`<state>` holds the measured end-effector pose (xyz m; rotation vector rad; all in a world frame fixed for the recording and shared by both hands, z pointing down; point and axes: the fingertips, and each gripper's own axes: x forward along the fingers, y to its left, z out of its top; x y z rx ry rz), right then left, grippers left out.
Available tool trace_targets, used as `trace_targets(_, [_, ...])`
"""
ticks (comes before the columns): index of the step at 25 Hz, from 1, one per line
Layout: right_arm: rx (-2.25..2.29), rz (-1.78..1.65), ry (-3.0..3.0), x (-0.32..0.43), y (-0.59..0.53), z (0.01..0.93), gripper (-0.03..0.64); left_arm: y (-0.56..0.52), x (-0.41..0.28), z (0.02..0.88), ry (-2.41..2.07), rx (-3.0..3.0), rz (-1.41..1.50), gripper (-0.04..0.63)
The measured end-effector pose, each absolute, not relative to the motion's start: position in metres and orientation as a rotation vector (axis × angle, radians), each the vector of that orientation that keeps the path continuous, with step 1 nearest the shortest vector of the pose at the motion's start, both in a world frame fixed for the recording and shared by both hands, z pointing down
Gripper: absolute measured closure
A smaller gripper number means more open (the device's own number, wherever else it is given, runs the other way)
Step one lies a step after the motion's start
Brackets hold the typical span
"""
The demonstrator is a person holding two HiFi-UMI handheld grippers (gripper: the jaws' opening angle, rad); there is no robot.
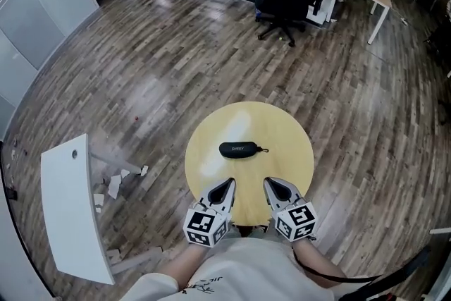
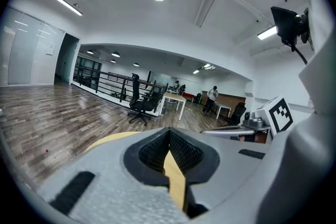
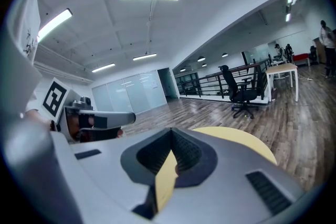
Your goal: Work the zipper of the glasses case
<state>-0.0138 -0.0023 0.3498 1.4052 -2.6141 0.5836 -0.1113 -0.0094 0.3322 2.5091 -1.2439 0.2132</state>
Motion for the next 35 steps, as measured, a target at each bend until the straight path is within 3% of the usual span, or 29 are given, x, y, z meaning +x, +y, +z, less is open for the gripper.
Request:
trace_targets(13, [1.309,0.549,-2.405,0.033,-0.104,0.486,0.615,-0.104,-0.095,0.426,-1.194,2.442,0.403,0.59])
trace_targets(21, [0.999,0.456,-2.436,0.015,-0.164,0.569,0.612,-0.164,-0.099,0.53,-1.216,2.262,0.464,0.589])
trace_targets(30, [0.454,0.215,-2.425,0.002,-0.189,0.612,0.612,-0.191,-0.101,0.583,-1.155,2.212,0.571,0.59])
trace_targets(35, [0.185,0.062,-2.361,-0.004,-0.194,0.623,0.56,-0.193,-0.097,0.588,-1.126,2.242,0.6,0.59])
